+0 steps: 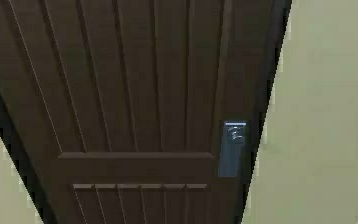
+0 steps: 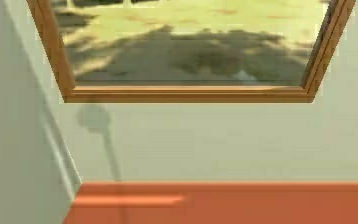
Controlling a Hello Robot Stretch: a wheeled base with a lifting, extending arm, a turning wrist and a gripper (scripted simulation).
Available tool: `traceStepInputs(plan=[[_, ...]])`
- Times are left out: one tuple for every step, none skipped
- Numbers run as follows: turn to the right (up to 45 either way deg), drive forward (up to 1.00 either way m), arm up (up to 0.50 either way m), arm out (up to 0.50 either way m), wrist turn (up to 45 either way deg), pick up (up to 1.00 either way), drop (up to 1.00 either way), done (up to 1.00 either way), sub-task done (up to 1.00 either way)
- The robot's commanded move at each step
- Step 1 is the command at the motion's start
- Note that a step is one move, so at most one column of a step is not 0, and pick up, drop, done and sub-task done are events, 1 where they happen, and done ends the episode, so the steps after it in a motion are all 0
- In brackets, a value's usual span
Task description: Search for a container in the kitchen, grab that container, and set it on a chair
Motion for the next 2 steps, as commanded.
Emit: traceStepInputs(plan=[[-45.0, 0.00, 0.00, 0.00, 0.0, 0.00, 0.00, 0.00, 0.00], [-45.0, 0.00, 0.00, 0.00, 0.0, 0.00, 0.00, 0.00, 0.00]])
